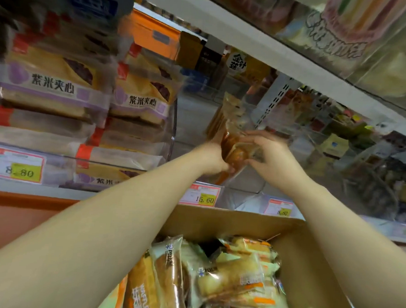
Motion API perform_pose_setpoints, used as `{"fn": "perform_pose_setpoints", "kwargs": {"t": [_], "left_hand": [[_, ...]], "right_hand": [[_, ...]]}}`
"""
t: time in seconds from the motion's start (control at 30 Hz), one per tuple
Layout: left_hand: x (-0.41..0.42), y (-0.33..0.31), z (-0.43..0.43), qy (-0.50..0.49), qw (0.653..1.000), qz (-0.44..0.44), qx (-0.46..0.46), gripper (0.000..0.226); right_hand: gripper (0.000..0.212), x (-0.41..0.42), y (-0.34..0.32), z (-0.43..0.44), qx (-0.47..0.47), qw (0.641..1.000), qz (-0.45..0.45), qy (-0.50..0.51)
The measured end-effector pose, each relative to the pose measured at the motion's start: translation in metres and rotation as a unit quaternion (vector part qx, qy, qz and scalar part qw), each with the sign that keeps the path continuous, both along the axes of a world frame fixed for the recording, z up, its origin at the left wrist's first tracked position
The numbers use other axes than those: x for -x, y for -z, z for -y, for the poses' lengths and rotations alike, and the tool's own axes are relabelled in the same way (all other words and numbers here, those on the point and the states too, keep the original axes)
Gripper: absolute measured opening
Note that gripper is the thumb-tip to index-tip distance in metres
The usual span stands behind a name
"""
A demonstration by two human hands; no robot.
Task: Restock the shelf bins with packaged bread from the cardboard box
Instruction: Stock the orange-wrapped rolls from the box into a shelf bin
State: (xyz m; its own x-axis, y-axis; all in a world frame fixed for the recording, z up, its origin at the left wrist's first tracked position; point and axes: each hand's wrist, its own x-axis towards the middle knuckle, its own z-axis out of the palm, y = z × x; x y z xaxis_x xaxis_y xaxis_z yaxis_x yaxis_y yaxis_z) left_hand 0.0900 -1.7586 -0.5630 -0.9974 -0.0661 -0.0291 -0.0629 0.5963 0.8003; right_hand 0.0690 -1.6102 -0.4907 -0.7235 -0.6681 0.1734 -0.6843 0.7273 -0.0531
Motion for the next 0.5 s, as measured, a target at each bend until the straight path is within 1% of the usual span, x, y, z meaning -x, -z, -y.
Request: {"fn": "perform_pose_setpoints", "kwargs": {"t": [0.07,0.1,0.23,0.3,0.4,0.43,0.5], "left_hand": [[0.005,0.005,0.000,0.008,0.999,0.038,0.013,0.077],[0.007,0.006,0.000,0.005,0.999,0.043,0.016,0.074],[0.010,0.004,0.003,-0.023,0.999,0.036,0.010,0.076],[0.010,0.003,0.006,-0.019,0.999,0.049,0.000,0.075],[0.008,0.002,0.007,0.014,0.994,0.098,0.038,0.065],[0.006,-0.001,0.006,0.018,0.994,0.101,0.048,0.062],[0.007,-0.004,0.002,0.017,0.996,0.074,0.044,0.063]], "right_hand": [[0.046,0.004,0.006,-0.001,0.010,1.000,0.007,0.003],[0.046,0.006,0.008,-0.002,0.022,1.000,0.006,0.009],[0.043,0.008,0.012,-0.001,0.066,0.997,-0.009,0.026],[0.043,0.007,0.014,0.000,0.064,0.997,-0.025,0.033],[0.042,0.006,0.019,0.002,0.057,0.997,-0.041,0.031],[0.042,0.006,0.019,0.003,0.057,0.997,-0.040,0.028],[0.043,0.006,0.016,0.004,0.062,0.997,-0.037,0.017]]}}
